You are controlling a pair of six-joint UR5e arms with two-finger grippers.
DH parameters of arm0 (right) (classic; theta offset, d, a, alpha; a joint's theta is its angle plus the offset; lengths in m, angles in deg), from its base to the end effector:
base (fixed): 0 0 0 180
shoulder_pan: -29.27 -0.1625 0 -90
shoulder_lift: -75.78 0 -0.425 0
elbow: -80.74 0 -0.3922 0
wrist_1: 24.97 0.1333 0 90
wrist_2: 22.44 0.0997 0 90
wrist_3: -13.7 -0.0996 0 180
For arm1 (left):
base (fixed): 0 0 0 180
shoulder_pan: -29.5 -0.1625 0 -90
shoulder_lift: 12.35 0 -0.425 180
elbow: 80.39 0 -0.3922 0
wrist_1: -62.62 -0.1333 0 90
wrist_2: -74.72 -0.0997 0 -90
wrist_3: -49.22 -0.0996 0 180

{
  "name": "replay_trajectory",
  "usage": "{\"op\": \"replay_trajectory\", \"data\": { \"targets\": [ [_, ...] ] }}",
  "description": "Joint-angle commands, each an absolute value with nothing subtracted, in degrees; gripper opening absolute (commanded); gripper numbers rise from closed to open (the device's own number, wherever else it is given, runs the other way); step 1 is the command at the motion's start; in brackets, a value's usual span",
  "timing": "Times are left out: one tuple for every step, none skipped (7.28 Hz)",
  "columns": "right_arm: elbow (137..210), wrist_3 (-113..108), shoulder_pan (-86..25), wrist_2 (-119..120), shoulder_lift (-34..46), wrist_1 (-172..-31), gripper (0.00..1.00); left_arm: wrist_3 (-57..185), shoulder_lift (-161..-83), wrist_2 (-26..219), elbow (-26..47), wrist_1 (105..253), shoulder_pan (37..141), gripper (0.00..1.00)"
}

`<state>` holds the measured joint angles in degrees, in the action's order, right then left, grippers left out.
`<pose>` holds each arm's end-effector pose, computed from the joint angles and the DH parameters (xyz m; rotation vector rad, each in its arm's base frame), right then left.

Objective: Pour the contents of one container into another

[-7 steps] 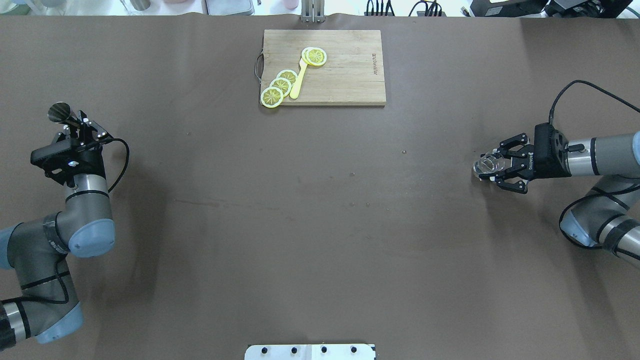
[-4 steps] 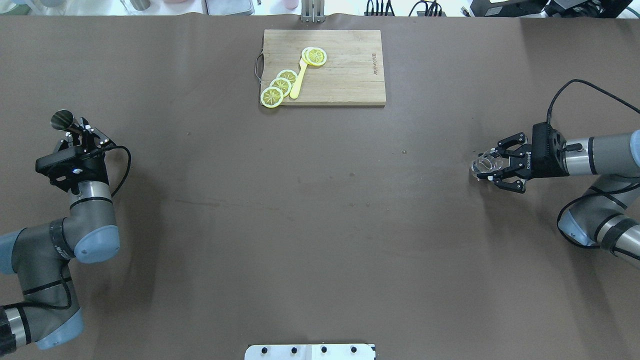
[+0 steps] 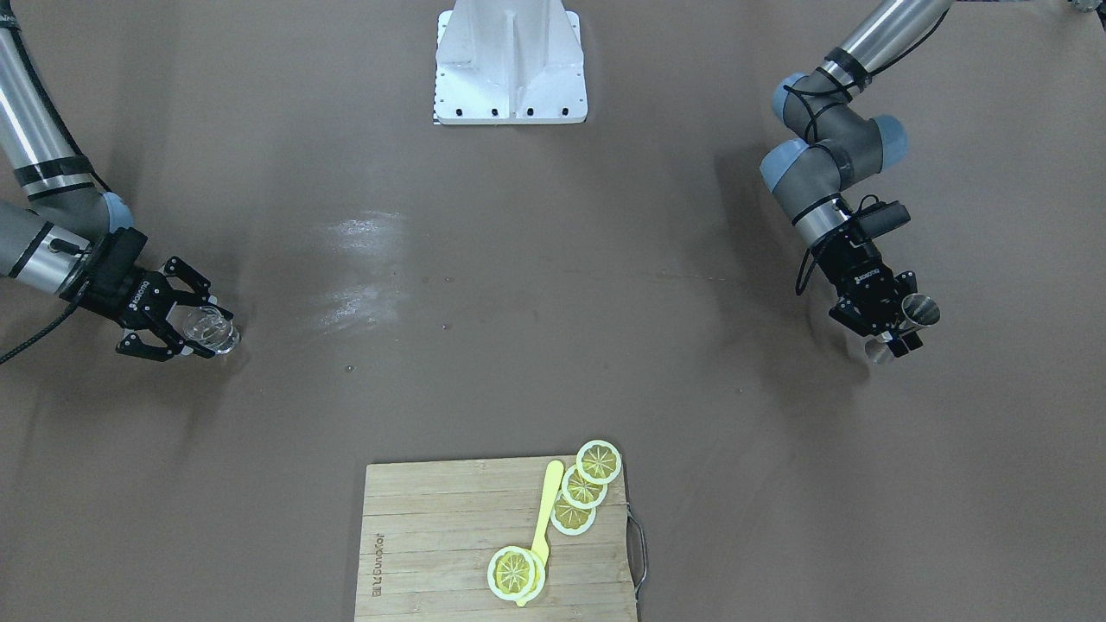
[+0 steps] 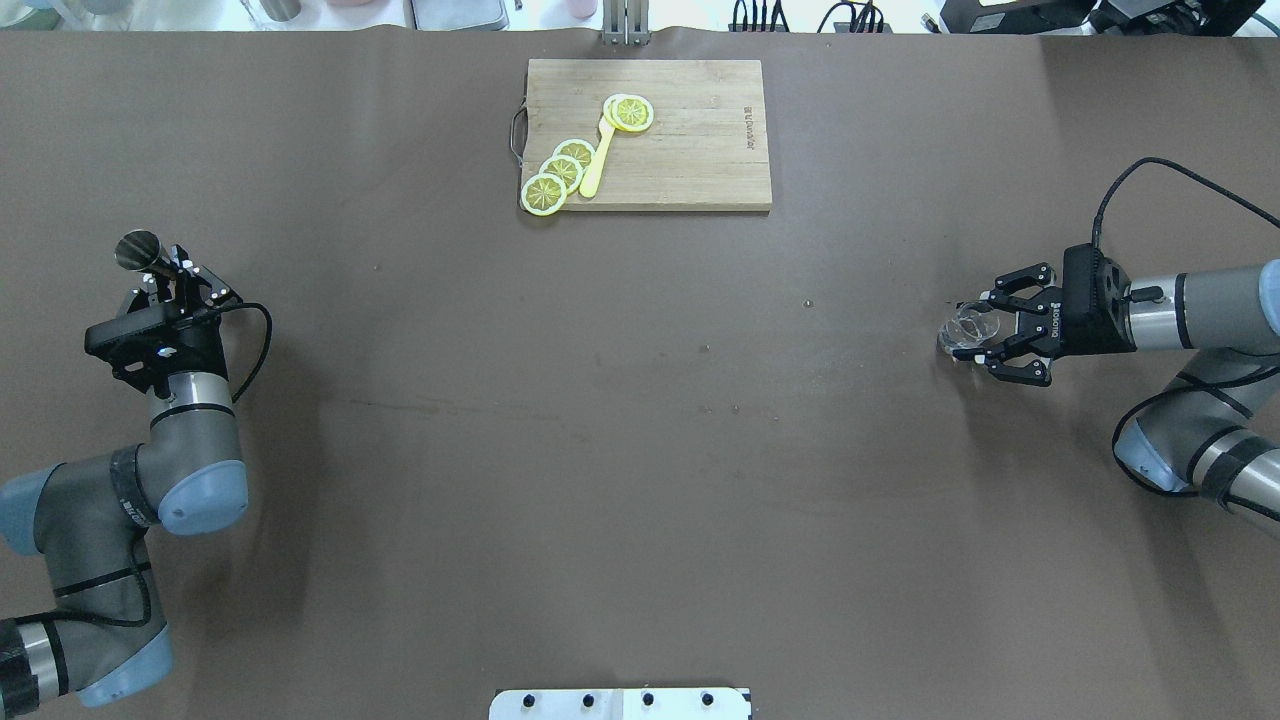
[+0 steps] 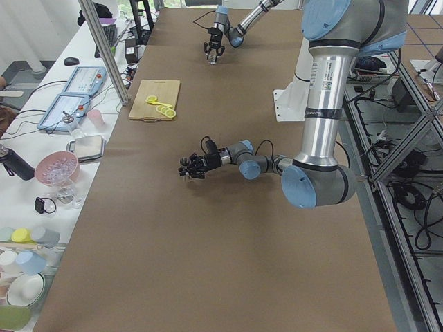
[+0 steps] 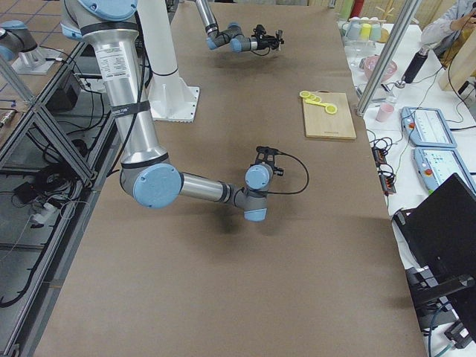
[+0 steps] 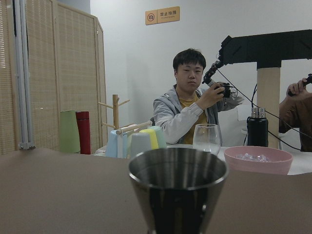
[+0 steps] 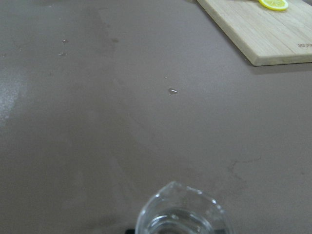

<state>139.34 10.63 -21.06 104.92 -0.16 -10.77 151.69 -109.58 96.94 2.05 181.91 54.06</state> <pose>-0.3028 -0.4792 0.5964 1.2175 -1.0592 -0.9919 0.4076 -0.4342 0.5711 1.2361 0.3308 -0.8571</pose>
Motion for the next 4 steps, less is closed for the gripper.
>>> {"op": "replay_trajectory", "data": {
  "targets": [
    [139.54, 9.92, -21.10, 104.92, -0.16, -10.73, 1.00, 151.70, -109.82, 96.79, 1.36, 181.88, 53.93, 0.00],
    [140.32, 8.09, -21.10, 105.00, -0.16, -10.73, 1.00, 151.61, -110.17, 96.78, 0.57, 181.88, 53.93, 0.00],
    [141.55, 6.94, -21.10, 105.09, -0.25, -10.82, 1.00, 151.70, -110.18, 96.78, 0.39, 181.88, 53.93, 0.00],
    [142.52, 6.75, -21.27, 105.09, -0.42, -10.99, 1.00, 151.70, -110.26, 96.70, 0.30, 181.88, 53.93, 0.00]
  ]
}}
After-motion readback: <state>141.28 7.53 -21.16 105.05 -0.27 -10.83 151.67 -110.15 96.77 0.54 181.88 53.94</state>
